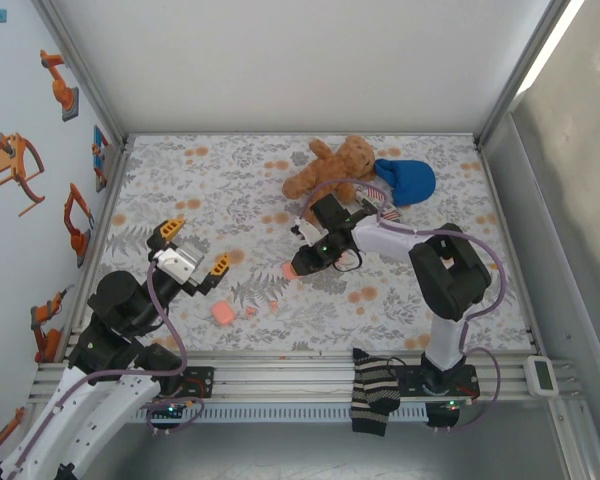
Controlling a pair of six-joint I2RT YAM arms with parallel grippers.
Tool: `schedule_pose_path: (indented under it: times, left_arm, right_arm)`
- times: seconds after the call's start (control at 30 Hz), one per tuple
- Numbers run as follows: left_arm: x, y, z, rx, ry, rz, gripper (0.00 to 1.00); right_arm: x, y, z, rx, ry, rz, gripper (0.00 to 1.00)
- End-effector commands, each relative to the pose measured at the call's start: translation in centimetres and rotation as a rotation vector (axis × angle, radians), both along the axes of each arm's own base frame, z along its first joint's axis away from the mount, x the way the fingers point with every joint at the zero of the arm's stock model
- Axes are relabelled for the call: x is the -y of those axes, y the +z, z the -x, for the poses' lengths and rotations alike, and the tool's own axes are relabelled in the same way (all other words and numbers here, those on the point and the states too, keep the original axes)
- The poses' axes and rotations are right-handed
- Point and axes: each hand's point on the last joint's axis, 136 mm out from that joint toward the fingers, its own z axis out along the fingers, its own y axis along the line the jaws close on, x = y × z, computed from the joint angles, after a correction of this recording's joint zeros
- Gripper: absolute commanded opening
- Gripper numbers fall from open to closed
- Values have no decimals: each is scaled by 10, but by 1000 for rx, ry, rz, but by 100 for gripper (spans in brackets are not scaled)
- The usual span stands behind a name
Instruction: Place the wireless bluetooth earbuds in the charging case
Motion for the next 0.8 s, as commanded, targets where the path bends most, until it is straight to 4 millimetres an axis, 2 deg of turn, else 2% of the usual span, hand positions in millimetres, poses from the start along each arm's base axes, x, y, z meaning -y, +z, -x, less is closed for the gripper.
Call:
schedule_pose_path:
  times: [0.0, 0.5, 0.77]
  left_arm:
    - [0, 0, 0, 10, -4, -3, 96]
    - [2, 0, -1, 2, -16, 3, 96]
    - [2, -2, -2, -3, -14, 1, 96]
  right_arm:
    - [-6, 3, -11, 6, -14, -16, 12]
    - [-5, -12, -11, -24, -21, 14, 16]
    - [-1, -11, -14, 4, -33, 33, 35]
